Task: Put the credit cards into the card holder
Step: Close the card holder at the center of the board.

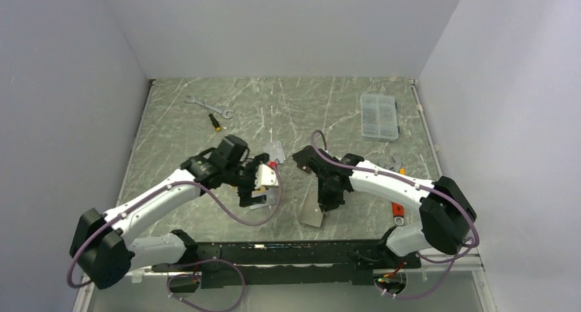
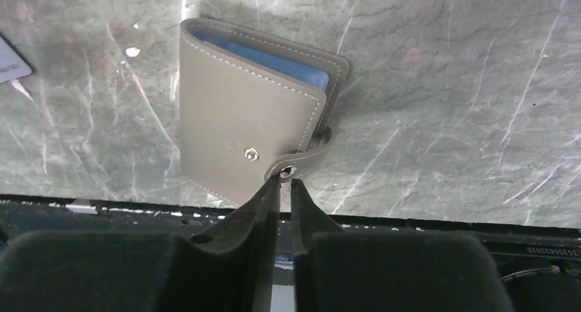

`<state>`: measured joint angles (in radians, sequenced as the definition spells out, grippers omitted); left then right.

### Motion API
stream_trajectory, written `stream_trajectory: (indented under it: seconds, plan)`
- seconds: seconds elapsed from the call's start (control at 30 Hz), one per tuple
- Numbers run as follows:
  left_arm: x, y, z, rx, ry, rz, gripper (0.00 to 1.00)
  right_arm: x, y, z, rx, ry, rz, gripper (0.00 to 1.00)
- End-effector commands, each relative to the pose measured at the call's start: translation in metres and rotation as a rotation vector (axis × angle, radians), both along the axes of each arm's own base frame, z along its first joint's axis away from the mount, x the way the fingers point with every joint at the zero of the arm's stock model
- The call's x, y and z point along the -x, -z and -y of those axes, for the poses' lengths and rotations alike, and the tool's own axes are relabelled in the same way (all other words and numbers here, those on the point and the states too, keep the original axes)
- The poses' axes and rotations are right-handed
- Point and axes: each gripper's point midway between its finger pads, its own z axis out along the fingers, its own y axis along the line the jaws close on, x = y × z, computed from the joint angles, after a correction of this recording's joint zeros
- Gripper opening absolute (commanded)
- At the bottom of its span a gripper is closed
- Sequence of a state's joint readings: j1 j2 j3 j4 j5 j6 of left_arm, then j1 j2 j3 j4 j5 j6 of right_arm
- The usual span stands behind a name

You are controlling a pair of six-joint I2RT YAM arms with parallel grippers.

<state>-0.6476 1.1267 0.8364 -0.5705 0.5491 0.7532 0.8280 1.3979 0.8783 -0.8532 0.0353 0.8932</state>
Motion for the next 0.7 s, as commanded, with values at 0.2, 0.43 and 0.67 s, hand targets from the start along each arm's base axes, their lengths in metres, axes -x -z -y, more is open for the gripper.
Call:
stream_trajectory:
  seconds: [0.2,0.43,0.67]
  plan:
    - [0.027,0.033,0.071,-0.172,0.299,0.235,0.99,-0.003,-0.004,0.016,0.077,0.031,0.013,0.02]
    - [0.058,0.063,0.096,-0.191,0.449,0.321,0.69,-0.002,-0.006,0.025,0.105,0.054,0.027,0.00]
    - [0.094,0.083,0.122,-0.200,0.613,0.356,0.49,-0.002,-0.012,0.036,0.123,0.080,0.045,0.00]
